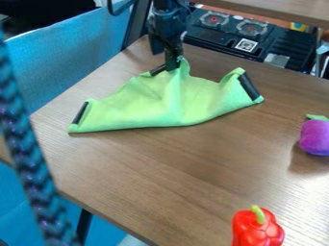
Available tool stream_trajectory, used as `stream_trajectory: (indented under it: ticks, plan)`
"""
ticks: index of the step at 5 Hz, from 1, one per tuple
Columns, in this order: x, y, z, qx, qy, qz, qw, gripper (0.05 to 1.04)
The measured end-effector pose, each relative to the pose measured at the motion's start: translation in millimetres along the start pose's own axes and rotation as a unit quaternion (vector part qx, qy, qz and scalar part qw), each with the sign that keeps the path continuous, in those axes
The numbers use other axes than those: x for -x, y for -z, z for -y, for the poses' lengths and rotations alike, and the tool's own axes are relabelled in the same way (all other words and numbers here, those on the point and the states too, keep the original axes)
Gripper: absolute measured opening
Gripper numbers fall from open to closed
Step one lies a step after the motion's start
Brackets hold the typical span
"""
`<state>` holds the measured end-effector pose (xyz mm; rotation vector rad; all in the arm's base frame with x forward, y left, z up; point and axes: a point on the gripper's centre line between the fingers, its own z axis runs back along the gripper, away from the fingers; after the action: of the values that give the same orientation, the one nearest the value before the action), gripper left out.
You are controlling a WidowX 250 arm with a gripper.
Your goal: Unfold the cloth from the top to the bottom
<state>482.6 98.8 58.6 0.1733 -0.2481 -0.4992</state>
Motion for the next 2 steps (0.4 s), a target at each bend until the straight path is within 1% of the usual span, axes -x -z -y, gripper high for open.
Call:
stream_trajectory:
  ticks: [1, 2]
  plan:
    - [-0.8, 0.2, -2.0, -0.003, -0.001, -0.002, 1.0000, 0.999]
    - [0.7, 5.2, -1.7, -0.001, -0.003, -0.008, 1.0000, 0.999]
